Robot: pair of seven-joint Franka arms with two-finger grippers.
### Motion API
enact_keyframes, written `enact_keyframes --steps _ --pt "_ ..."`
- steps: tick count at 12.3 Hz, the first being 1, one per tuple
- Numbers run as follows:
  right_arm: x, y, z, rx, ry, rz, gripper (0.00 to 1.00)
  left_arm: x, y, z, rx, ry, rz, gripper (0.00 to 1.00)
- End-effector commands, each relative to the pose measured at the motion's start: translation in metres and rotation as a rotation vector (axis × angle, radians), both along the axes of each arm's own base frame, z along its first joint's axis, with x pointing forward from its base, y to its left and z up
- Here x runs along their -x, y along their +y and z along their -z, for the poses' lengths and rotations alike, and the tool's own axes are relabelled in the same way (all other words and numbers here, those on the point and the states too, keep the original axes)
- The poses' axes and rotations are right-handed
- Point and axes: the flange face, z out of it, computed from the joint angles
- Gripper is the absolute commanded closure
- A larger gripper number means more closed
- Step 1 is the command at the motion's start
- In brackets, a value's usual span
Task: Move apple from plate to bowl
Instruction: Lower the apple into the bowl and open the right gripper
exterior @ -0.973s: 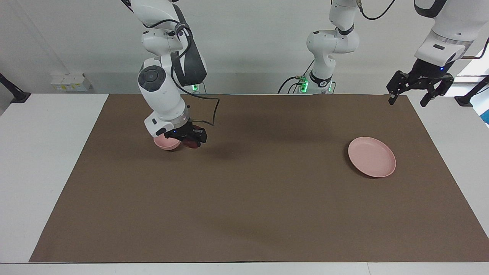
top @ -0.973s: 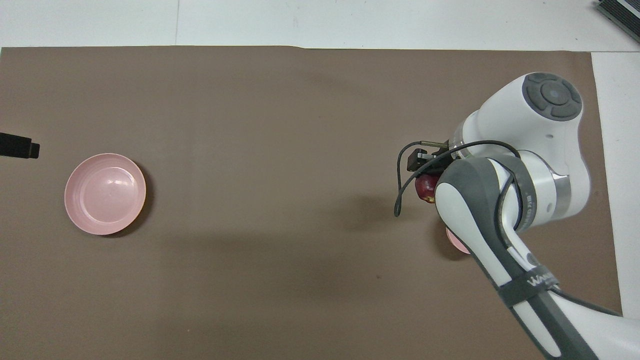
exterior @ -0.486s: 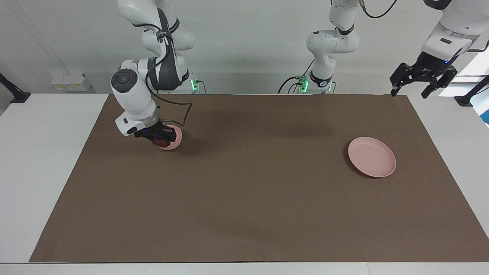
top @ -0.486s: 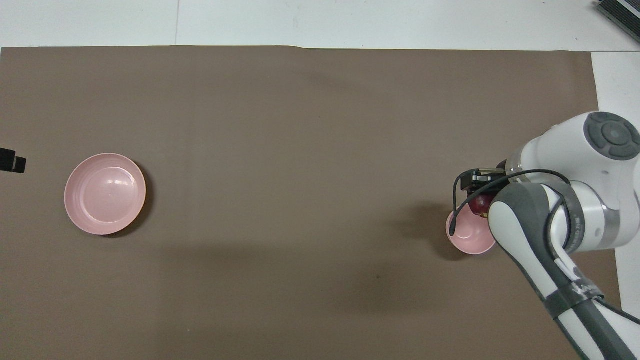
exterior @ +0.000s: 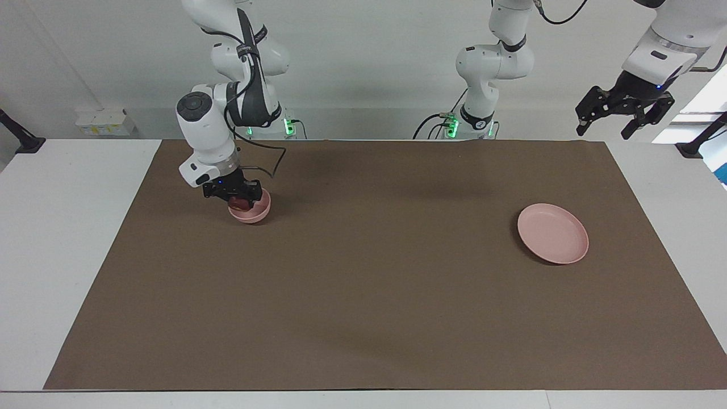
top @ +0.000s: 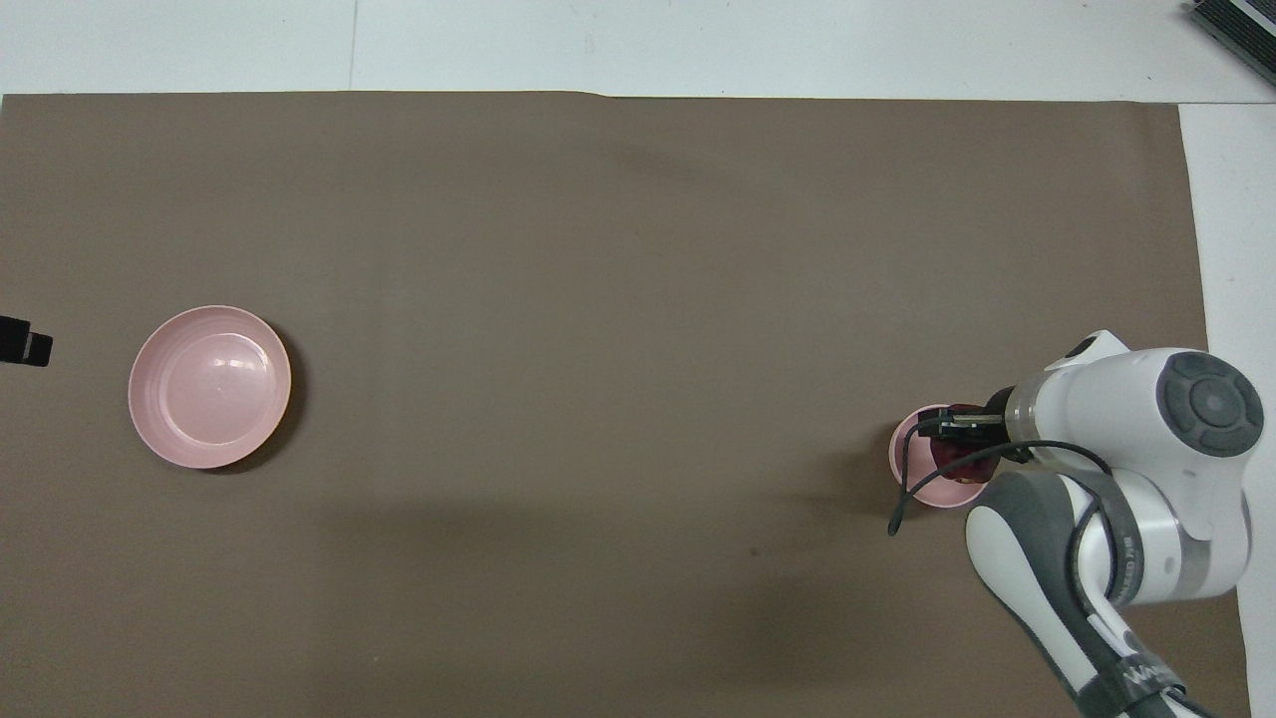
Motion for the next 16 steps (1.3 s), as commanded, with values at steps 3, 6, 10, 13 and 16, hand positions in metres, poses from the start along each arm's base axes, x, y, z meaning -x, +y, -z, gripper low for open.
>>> enact_keyframes --steps 3,6,10,13,16 --pt "0.006 0.003 0.029 -0.001 -0.024 -0.024 1.0 0.007 0.007 -0.002 0.01 0.004 -0.012 0.0" --pt "-0.009 0.011 0.012 -0.004 -0.036 -0.029 0.0 0.009 0.007 0.0 0.011 0.012 -0.012 0.0" --pt "-0.034 0.013 -0.064 0.002 0.019 -0.044 0.0 0.013 0.006 0.001 0.012 0.015 -0.012 0.0" --pt "-0.047 0.009 -0.139 0.001 0.03 -0.067 0.0 0.013 0.007 0.003 0.012 0.018 -0.011 0.0" --pt "-0.05 -0.003 -0.208 -0.006 0.018 -0.055 0.0 0.011 0.005 0.001 0.01 0.006 -0.004 0.0"
